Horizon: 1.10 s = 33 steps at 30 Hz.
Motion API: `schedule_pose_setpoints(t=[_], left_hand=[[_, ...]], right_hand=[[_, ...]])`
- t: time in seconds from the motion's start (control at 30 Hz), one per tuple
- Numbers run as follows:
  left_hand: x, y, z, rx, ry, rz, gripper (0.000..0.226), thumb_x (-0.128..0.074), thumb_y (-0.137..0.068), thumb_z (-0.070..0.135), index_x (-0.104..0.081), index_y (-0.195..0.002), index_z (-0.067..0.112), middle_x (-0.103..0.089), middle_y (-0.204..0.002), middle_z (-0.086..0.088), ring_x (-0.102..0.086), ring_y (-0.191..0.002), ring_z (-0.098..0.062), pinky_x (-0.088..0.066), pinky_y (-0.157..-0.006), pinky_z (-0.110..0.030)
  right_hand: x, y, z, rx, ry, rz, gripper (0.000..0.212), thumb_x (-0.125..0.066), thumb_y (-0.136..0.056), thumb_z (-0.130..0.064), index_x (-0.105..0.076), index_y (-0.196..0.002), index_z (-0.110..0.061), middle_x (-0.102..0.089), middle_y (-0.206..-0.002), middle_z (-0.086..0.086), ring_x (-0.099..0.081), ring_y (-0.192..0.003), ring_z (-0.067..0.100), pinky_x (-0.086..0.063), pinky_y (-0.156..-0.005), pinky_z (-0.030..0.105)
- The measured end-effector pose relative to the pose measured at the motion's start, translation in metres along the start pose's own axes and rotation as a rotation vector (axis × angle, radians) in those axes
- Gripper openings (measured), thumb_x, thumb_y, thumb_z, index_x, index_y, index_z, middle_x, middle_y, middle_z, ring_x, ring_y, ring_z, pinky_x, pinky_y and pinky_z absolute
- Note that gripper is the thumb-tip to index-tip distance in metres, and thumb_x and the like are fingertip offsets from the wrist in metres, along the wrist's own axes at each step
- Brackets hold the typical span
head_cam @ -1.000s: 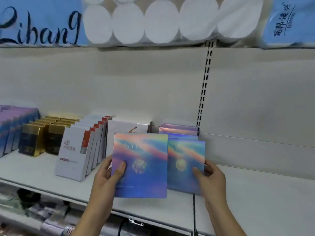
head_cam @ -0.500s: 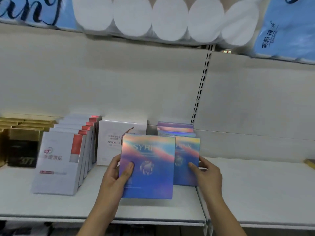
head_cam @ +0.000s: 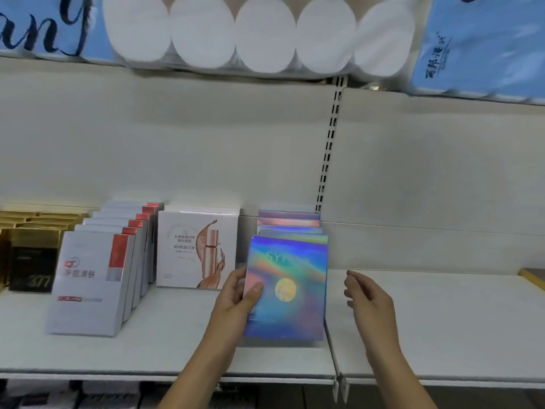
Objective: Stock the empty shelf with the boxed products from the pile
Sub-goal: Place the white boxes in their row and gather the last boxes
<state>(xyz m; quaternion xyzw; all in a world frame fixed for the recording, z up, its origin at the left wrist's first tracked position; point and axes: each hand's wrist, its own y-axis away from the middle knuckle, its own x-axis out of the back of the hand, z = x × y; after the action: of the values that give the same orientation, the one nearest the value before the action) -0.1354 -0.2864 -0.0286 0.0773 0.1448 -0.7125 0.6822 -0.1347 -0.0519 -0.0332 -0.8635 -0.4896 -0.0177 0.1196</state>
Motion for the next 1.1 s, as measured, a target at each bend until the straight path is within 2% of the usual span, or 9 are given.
schedule_pose_setpoints(t=[0.13, 0.2, 0.27, 0.37, 0.47, 0.53, 0.7, 0.93, 1.1], left_hand=[[-0.013, -0.013, -0.019, -0.099, -0.221, 0.096, 0.021, -0.059, -0.101, 0.016, -0.060, -0.120, 0.024, -0.071, -0.116, 0.001, -0.073, -0.097, -0.009, -0.058, -0.069, -0.022], [-0.014, -0.020, -0.028, -0.185, -0.398, 0.184, 0.022, -0.062, -0.100, 0.020, -0.061, -0.119, 0.029, -0.066, -0.118, 0.000, -0.067, -0.104, -0.011, -0.055, -0.076, -0.018], [-0.016, -0.022, -0.033, -0.227, -0.463, 0.267, 0.026, -0.064, -0.098, 0.022, -0.061, -0.123, 0.025, -0.061, -0.119, -0.001, -0.062, -0.108, -0.011, -0.052, -0.077, -0.013], [-0.024, -0.020, -0.034, -0.178, -0.322, 0.327, 0.026, -0.065, -0.098, 0.021, -0.059, -0.122, 0.026, -0.063, -0.120, 0.000, -0.063, -0.108, -0.011, -0.058, -0.082, -0.025], [-0.033, -0.017, -0.030, -0.132, -0.174, 0.329, 0.020, -0.061, -0.100, 0.016, -0.058, -0.113, 0.030, -0.067, -0.112, 0.005, -0.065, -0.101, -0.008, -0.056, -0.070, -0.019], [-0.038, -0.017, -0.027, -0.126, -0.128, 0.343, 0.019, -0.061, -0.100, 0.015, -0.059, -0.110, 0.031, -0.067, -0.110, 0.006, -0.066, -0.099, -0.009, -0.055, -0.064, -0.015], [-0.045, -0.021, -0.028, -0.086, -0.041, 0.407, 0.021, -0.060, -0.100, 0.014, -0.059, -0.119, 0.023, -0.065, -0.118, 0.000, -0.066, -0.103, -0.013, -0.054, -0.060, -0.013], [-0.049, -0.024, -0.033, -0.023, 0.001, 0.398, 0.027, -0.061, -0.100, 0.016, -0.054, -0.126, 0.020, -0.062, -0.119, 0.004, -0.064, -0.101, -0.008, -0.053, -0.057, -0.012], [-0.050, -0.020, -0.031, -0.006, -0.016, 0.347, 0.025, -0.056, -0.103, 0.017, -0.049, -0.126, 0.023, -0.060, -0.116, 0.006, -0.063, -0.101, -0.008, -0.054, -0.058, -0.014]], right_hand=[[0.006, 0.001, -0.002, -0.007, 0.011, -0.028, 0.019, -0.060, -0.099, -0.028, -0.062, -0.116, -0.035, -0.067, -0.112, -0.008, -0.064, -0.106, 0.018, -0.054, -0.099, 0.049], [0.005, 0.001, -0.001, -0.006, 0.002, -0.039, 0.020, -0.061, -0.099, -0.026, -0.062, -0.117, -0.034, -0.066, -0.109, -0.012, -0.064, -0.106, 0.018, -0.054, -0.099, 0.048], [0.003, 0.002, -0.003, -0.002, -0.001, -0.065, 0.022, -0.062, -0.099, -0.026, -0.061, -0.120, -0.031, -0.066, -0.115, -0.008, -0.063, -0.110, 0.020, -0.055, -0.095, 0.042], [-0.002, 0.004, -0.007, 0.000, 0.025, -0.148, 0.038, -0.061, -0.099, -0.028, -0.057, -0.137, -0.022, -0.061, -0.132, 0.000, -0.058, -0.121, 0.020, -0.048, -0.083, 0.026], [-0.005, 0.005, -0.010, 0.003, 0.021, -0.187, 0.047, -0.061, -0.099, -0.030, -0.051, -0.144, -0.022, -0.057, -0.140, 0.000, -0.054, -0.128, 0.018, -0.042, -0.092, 0.027], [-0.007, 0.003, -0.011, -0.007, 0.000, -0.194, 0.047, -0.061, -0.099, -0.029, -0.050, -0.144, -0.023, -0.056, -0.142, 0.001, -0.053, -0.129, 0.018, -0.042, -0.091, 0.027], [-0.011, 0.002, -0.010, -0.026, -0.007, -0.200, 0.050, -0.060, -0.098, -0.034, -0.046, -0.146, -0.027, -0.050, -0.149, 0.001, -0.048, -0.134, 0.018, -0.048, -0.093, 0.031], [-0.015, 0.001, -0.013, -0.026, -0.005, -0.213, 0.057, -0.060, -0.097, -0.036, -0.042, -0.149, -0.025, -0.045, -0.154, 0.000, -0.044, -0.140, 0.020, -0.044, -0.077, 0.015], [-0.016, 0.001, -0.014, -0.027, -0.010, -0.201, 0.056, -0.060, -0.096, -0.037, -0.043, -0.149, -0.024, -0.047, -0.153, 0.001, -0.046, -0.138, 0.022, -0.043, -0.071, 0.012]])
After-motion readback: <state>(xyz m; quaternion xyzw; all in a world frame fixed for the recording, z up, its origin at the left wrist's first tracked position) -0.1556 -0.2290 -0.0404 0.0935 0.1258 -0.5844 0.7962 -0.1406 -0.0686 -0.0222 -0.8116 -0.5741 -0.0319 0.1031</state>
